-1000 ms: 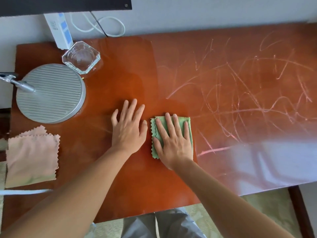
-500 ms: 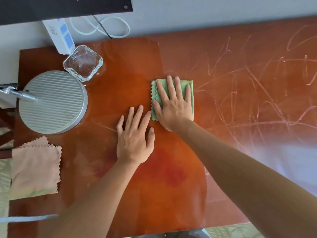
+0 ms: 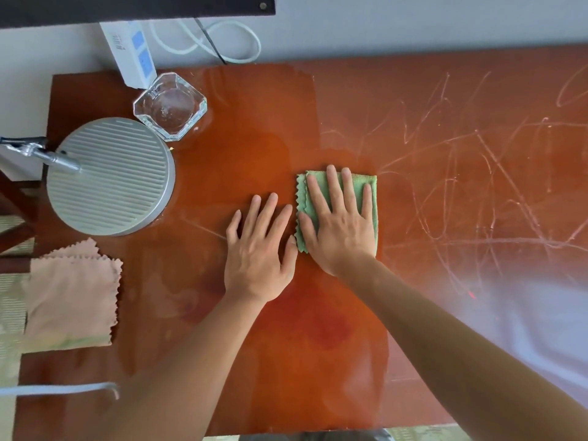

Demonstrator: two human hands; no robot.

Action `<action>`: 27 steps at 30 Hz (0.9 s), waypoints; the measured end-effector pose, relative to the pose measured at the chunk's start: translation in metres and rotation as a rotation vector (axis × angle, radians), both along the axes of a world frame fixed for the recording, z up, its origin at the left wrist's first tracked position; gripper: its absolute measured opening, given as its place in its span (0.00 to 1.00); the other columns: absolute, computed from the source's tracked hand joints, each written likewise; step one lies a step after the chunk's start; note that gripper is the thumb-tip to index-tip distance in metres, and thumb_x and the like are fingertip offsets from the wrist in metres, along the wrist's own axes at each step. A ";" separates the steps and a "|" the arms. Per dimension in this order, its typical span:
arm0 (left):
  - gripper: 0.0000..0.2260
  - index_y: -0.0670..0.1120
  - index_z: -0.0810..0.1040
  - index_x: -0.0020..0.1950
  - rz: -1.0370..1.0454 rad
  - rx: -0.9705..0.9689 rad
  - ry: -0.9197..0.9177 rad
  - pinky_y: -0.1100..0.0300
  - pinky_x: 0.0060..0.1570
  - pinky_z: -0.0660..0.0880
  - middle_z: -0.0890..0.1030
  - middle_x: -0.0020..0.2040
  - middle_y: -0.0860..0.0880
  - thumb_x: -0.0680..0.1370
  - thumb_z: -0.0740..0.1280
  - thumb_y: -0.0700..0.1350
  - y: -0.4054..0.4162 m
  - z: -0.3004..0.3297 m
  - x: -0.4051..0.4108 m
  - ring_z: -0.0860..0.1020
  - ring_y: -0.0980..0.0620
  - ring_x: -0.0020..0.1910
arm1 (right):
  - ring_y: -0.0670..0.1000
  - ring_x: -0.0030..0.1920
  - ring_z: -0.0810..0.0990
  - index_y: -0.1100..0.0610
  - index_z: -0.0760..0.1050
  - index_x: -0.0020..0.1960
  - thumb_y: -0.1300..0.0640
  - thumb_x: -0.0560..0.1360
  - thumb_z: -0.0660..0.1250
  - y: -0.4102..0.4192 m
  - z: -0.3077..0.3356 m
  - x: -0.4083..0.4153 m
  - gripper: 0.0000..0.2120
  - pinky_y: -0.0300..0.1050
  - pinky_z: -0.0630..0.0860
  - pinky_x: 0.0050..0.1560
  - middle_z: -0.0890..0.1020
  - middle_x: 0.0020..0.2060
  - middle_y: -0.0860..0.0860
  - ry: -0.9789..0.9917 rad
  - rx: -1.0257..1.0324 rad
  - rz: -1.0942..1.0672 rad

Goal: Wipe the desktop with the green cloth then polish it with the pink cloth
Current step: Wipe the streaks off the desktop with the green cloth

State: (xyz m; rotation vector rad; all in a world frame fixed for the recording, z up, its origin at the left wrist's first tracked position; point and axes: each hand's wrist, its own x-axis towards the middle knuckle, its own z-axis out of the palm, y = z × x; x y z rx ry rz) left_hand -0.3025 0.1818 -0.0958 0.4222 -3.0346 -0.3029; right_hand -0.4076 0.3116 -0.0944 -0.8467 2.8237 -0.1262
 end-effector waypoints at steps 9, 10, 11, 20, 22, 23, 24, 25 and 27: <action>0.23 0.51 0.69 0.77 0.004 0.005 0.018 0.42 0.78 0.55 0.65 0.80 0.47 0.83 0.56 0.55 0.000 -0.001 -0.001 0.59 0.45 0.81 | 0.57 0.80 0.41 0.47 0.43 0.82 0.37 0.81 0.39 -0.047 0.007 -0.082 0.32 0.63 0.40 0.77 0.48 0.81 0.53 0.018 0.012 -0.041; 0.23 0.51 0.70 0.77 0.001 0.007 0.021 0.42 0.78 0.55 0.65 0.80 0.47 0.83 0.56 0.55 0.000 -0.002 0.000 0.59 0.45 0.81 | 0.57 0.80 0.41 0.47 0.43 0.82 0.37 0.81 0.39 -0.052 0.007 -0.090 0.32 0.63 0.39 0.77 0.47 0.81 0.53 0.018 0.017 -0.055; 0.23 0.51 0.70 0.77 -0.001 0.006 0.024 0.42 0.78 0.55 0.65 0.80 0.47 0.83 0.56 0.55 0.000 -0.002 0.000 0.59 0.45 0.81 | 0.57 0.80 0.41 0.47 0.43 0.82 0.37 0.81 0.39 -0.056 0.006 -0.095 0.32 0.62 0.39 0.77 0.47 0.81 0.53 0.021 0.019 -0.061; 0.24 0.51 0.69 0.77 0.003 0.003 0.013 0.42 0.78 0.55 0.65 0.80 0.47 0.83 0.56 0.55 0.000 0.000 -0.001 0.59 0.45 0.81 | 0.57 0.80 0.42 0.49 0.43 0.82 0.36 0.82 0.38 -0.022 0.003 -0.059 0.32 0.62 0.40 0.78 0.48 0.81 0.53 0.039 -0.006 0.026; 0.24 0.51 0.69 0.77 0.001 -0.003 0.000 0.42 0.78 0.54 0.65 0.80 0.47 0.83 0.56 0.56 -0.001 0.000 -0.001 0.59 0.45 0.81 | 0.57 0.80 0.43 0.49 0.44 0.82 0.36 0.82 0.39 -0.016 0.000 -0.047 0.32 0.62 0.41 0.78 0.49 0.81 0.54 0.048 -0.008 0.037; 0.24 0.51 0.69 0.77 0.001 -0.005 -0.003 0.42 0.78 0.54 0.65 0.80 0.47 0.83 0.57 0.56 -0.001 0.000 -0.001 0.59 0.45 0.81 | 0.57 0.80 0.43 0.49 0.44 0.82 0.36 0.82 0.39 -0.015 -0.001 -0.045 0.32 0.62 0.41 0.78 0.50 0.81 0.54 0.047 -0.005 0.033; 0.24 0.51 0.69 0.77 0.002 -0.004 -0.003 0.42 0.78 0.54 0.65 0.80 0.47 0.83 0.57 0.56 -0.001 0.000 -0.001 0.59 0.45 0.81 | 0.57 0.80 0.43 0.48 0.45 0.81 0.36 0.82 0.39 -0.015 -0.001 -0.045 0.31 0.63 0.41 0.78 0.50 0.81 0.53 0.043 0.000 0.025; 0.23 0.51 0.69 0.77 0.001 -0.001 0.000 0.42 0.78 0.54 0.65 0.80 0.47 0.82 0.58 0.55 -0.001 0.000 -0.001 0.59 0.45 0.81 | 0.57 0.80 0.43 0.48 0.45 0.81 0.36 0.82 0.39 -0.016 -0.001 -0.045 0.31 0.63 0.42 0.78 0.50 0.81 0.53 0.042 0.007 0.018; 0.23 0.51 0.70 0.77 -0.001 0.011 0.011 0.42 0.78 0.55 0.65 0.80 0.47 0.82 0.58 0.55 -0.001 -0.001 -0.001 0.59 0.45 0.80 | 0.57 0.80 0.43 0.48 0.45 0.82 0.36 0.82 0.39 -0.022 0.001 -0.050 0.32 0.63 0.42 0.78 0.49 0.81 0.53 0.046 0.017 0.019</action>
